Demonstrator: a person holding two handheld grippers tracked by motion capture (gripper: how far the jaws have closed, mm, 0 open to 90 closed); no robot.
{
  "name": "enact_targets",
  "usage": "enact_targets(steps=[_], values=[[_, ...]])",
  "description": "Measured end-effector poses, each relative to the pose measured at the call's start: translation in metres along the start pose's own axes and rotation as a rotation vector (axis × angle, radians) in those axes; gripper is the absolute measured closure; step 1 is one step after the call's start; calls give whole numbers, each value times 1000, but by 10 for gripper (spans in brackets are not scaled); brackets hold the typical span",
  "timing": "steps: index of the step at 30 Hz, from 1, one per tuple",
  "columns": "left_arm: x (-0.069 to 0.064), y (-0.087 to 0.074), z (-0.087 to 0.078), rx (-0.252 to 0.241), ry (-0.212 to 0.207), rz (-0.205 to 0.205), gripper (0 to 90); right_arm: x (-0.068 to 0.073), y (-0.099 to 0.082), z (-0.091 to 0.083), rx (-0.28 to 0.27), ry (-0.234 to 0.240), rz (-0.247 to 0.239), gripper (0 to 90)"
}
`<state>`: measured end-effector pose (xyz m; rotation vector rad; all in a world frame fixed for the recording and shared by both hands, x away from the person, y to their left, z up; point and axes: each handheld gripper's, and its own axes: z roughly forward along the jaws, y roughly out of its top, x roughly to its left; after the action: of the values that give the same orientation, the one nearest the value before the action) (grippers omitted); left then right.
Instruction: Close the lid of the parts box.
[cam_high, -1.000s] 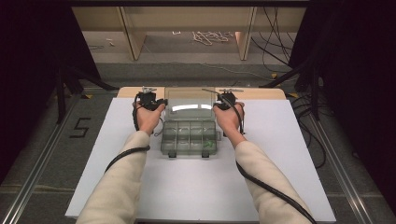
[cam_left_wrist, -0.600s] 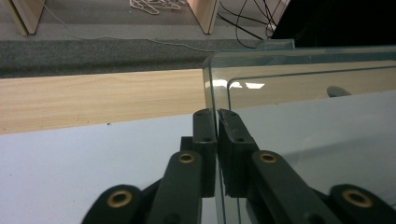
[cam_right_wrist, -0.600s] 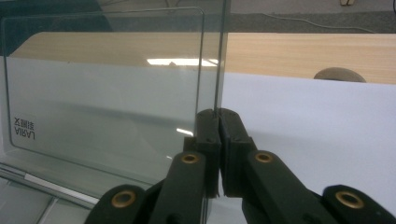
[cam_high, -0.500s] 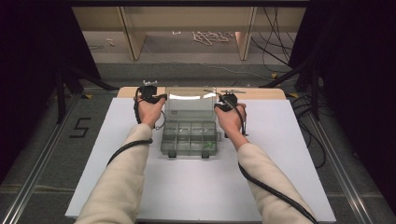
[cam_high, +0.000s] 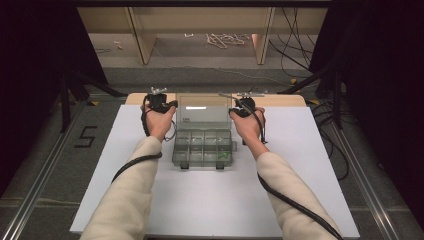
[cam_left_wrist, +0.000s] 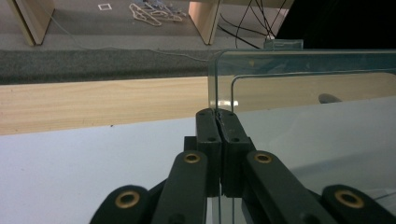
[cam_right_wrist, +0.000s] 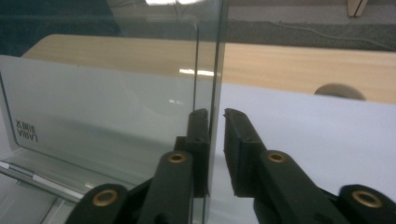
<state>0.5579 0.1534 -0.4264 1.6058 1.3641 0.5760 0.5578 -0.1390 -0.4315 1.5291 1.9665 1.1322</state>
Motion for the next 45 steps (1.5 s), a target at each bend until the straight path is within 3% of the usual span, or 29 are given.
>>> enact_targets(steps=[4, 10, 19, 25, 31, 45], values=[[-1, -1, -4, -14, -5, 9, 887, 0, 10, -3, -37, -7, -29, 726], [-2, -2, -9, -28, -10, 24, 888, 3, 21, -8, -64, -8, -37, 717], [-3, -3, -11, -38, -19, 33, 887, 6, 27, -10, -74, -27, -69, 819], [-2, -2, -11, -30, -24, 37, 884, 7, 25, -10, -70, -40, -46, 856], [0, -2, -10, -37, -23, 91, 841, 8, 25, -12, -75, -32, -43, 863], [-1, 2, -12, -36, -37, 61, 876, 7, 20, -20, -98, -12, -56, 861]])
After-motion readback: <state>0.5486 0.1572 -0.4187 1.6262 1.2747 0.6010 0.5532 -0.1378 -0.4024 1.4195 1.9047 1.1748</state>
